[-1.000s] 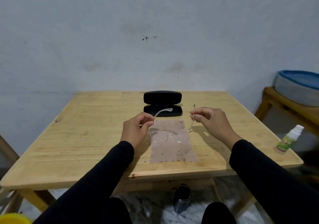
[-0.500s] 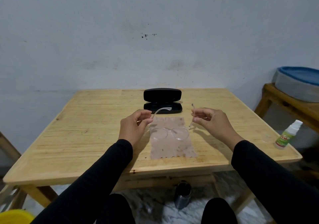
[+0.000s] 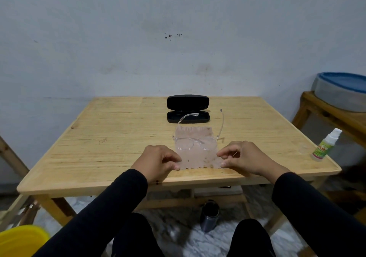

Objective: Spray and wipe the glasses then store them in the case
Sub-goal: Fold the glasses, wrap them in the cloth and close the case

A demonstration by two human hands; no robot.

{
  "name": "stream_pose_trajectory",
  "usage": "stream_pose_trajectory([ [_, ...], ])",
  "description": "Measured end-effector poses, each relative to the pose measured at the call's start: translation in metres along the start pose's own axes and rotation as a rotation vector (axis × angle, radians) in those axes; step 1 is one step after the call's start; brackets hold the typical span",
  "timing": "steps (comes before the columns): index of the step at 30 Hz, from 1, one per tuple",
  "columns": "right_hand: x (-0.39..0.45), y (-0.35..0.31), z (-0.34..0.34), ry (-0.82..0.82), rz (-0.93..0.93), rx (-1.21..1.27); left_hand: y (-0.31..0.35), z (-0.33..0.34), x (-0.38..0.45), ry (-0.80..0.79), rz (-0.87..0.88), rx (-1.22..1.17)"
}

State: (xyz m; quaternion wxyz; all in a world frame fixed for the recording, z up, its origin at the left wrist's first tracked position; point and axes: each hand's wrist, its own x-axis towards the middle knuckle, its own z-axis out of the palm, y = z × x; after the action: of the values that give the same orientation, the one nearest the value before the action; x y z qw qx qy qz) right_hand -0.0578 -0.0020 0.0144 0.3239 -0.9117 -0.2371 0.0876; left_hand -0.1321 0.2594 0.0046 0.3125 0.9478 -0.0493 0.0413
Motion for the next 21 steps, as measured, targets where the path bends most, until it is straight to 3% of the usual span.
stream_pose_trajectory([
  [7, 0.0, -0.006, 0.012, 0.07, -0.031, -0.098, 0.002, 0.01, -0.004, 0.119, 0.12, 0.13],
  [11, 0.002, -0.008, 0.013, 0.159, 0.02, -0.019, 0.003, 0.012, -0.004, 0.234, 0.042, 0.102],
  [16, 0.007, -0.016, 0.014, 0.244, 0.173, 0.41, 0.012, 0.01, 0.004, 0.312, -0.178, -0.113],
  [21, 0.021, -0.026, 0.022, 0.339, 0.308, 0.794, 0.02, 0.012, 0.021, 0.412, -0.288, -0.341],
])
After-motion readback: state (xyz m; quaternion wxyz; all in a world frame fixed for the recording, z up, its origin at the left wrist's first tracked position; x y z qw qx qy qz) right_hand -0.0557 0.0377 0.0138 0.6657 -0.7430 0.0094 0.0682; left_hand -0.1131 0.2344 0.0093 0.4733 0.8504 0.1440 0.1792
